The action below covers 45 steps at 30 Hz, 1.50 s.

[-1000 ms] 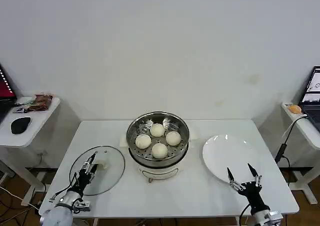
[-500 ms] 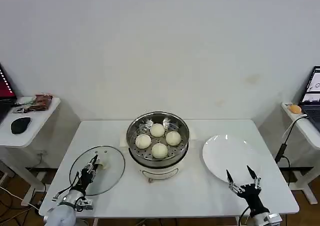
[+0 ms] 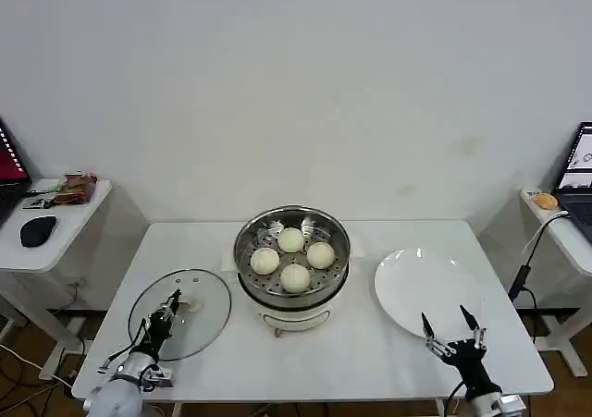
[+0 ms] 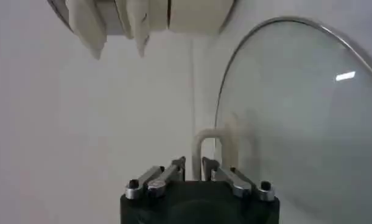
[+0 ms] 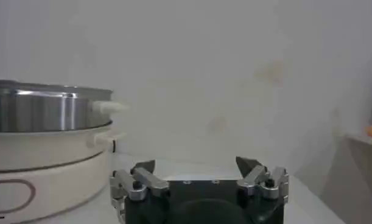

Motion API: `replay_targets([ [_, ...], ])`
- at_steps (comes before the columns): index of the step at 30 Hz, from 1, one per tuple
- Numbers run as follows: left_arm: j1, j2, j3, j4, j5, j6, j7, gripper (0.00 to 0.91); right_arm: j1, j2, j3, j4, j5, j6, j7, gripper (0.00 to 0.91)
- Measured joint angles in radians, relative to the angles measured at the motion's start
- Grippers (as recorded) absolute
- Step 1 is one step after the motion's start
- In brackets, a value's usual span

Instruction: Take steamed baozi put them in steamer then cover it.

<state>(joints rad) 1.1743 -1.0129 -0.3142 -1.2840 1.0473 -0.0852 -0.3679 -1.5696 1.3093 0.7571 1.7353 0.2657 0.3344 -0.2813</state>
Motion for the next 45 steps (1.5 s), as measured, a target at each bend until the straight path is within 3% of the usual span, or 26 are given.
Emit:
replay_targets([
  [19, 0.045, 0.015, -0.077, -0.08, -0.02, -0.016, -0.033, 0.04, -0.02, 0.0, 0.004, 0.028, -0.001, 0.006, -0.001, 0.907],
  [45, 0.008, 0.19, -0.102, -0.305, -0.168, 0.138, 0.163, 0.04, -0.042, -0.008, 0.021, 0.054, -0.002, 0.007, -0.002, 0.907],
])
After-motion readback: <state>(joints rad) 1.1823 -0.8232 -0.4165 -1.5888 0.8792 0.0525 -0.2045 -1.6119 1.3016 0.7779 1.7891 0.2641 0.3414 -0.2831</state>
